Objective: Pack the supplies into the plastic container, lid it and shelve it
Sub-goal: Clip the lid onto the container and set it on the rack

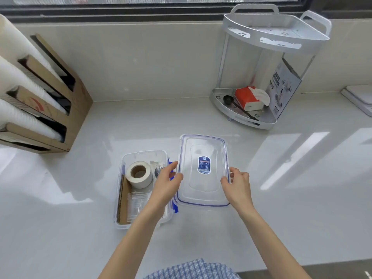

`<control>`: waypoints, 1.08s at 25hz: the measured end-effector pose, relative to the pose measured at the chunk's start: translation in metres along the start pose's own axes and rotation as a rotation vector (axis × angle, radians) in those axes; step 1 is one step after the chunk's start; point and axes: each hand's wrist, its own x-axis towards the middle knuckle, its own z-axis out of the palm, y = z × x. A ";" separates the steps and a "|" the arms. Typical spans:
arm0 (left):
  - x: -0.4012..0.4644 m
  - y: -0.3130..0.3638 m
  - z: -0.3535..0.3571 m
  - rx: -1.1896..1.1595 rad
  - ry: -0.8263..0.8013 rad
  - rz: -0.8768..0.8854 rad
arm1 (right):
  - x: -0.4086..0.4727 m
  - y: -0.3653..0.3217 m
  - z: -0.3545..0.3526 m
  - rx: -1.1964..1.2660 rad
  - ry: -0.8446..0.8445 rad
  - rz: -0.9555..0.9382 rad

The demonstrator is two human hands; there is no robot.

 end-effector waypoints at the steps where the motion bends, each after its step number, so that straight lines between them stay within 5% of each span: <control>1: -0.002 -0.002 -0.007 0.010 0.026 0.018 | -0.003 -0.005 0.004 0.006 -0.010 -0.013; 13: -0.027 -0.050 -0.091 0.030 0.342 -0.008 | -0.040 -0.047 0.078 -0.015 -0.254 -0.130; 27: -0.018 -0.070 -0.108 0.004 0.343 -0.031 | -0.050 -0.054 0.098 -0.018 -0.272 -0.122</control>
